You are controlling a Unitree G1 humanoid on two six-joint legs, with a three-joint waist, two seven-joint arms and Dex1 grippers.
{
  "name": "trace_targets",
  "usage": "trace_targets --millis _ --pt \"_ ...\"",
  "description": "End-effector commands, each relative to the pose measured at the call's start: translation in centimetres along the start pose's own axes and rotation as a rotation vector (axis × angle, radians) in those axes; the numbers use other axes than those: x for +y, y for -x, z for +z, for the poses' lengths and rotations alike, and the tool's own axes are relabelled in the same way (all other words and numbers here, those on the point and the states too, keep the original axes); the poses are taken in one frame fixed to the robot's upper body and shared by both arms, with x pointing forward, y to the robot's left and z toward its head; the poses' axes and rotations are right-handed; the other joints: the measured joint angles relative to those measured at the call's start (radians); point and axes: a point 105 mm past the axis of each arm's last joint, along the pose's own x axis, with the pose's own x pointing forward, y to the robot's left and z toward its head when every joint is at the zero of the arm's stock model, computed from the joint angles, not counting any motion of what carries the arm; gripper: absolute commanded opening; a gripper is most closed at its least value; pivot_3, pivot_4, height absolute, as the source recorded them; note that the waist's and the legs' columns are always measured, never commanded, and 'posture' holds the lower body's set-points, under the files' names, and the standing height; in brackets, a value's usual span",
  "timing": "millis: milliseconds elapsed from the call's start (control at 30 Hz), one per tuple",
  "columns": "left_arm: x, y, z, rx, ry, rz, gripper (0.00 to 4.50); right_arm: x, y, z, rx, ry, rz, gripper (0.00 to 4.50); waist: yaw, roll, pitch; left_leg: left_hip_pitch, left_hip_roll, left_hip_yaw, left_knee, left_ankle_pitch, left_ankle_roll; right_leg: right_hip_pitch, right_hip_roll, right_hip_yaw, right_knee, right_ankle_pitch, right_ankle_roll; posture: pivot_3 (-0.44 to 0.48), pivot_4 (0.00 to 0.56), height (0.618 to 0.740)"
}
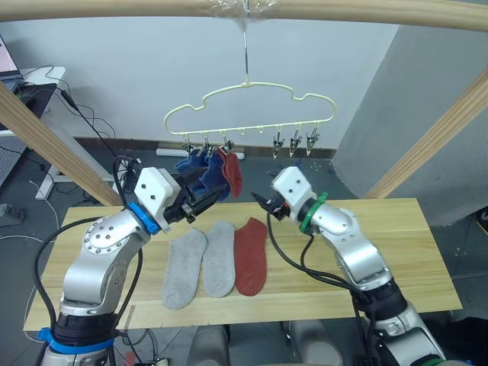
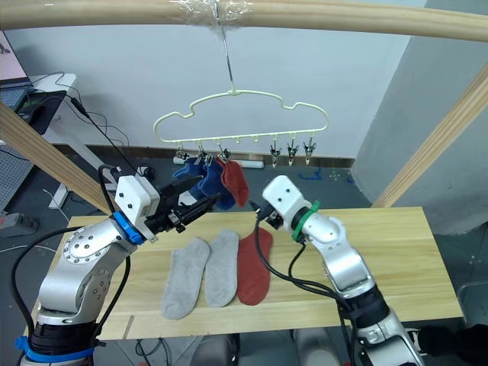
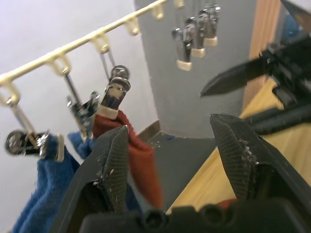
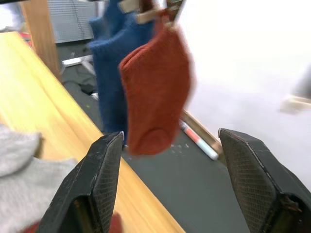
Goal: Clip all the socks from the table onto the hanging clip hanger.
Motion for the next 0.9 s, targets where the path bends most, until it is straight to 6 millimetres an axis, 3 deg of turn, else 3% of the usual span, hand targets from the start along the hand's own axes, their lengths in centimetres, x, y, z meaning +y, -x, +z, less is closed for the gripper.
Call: trace_targets --millis 33,200,467,567,900 --pt "-0.7 0.0 1.6 -0.046 -0.068 -0.038 2.97 -1.5 1.1 3.0 -0.098 -0.013 -0.088 3.25 -0.002 0.000 0.000 0.000 0.000 0.000 0.000 0.000 0.000 0.000 0.000 0.000 0.000 0.000 0.000 -0.113 0.232 0.740" --pt "-1.0 -0.6 1.9 -0.063 -0.077 -0.054 2.97 -3.3 1.3 4.2 -0.122 -0.072 -0.205 3.25 -0.002 0.000 0.000 0.000 0.000 0.000 0.000 0.000 0.000 0.000 0.001 0.000 0.000 0.000 0.000 -0.122 0.230 0.740" --pt "-1.3 -1.0 1.8 -0.069 -0.091 -0.066 2.97 -3.6 0.4 4.7 -0.125 -0.116 -0.208 3.25 -0.002 0.000 0.000 0.000 0.000 0.000 0.000 0.000 0.000 0.000 0.000 0.000 0.000 0.000 0.000 -0.125 0.222 0.740" --pt "-1.3 -1.0 1.7 -0.068 -0.097 -0.065 2.97 -3.7 0.2 4.6 -0.119 -0.132 -0.211 2.67 -0.003 0.000 0.000 0.000 0.000 0.000 0.000 0.000 0.000 0.000 0.000 0.000 0.000 0.000 0.000 -0.121 0.220 0.740" --pt "-1.3 -1.2 1.5 -0.067 -0.100 -0.060 2.97 -4.3 -0.9 4.3 -0.094 -0.185 -0.246 2.67 -0.003 0.000 0.000 0.000 0.000 0.000 0.000 0.000 0.000 0.000 0.000 0.000 0.000 0.000 0.000 -0.121 0.220 0.740"
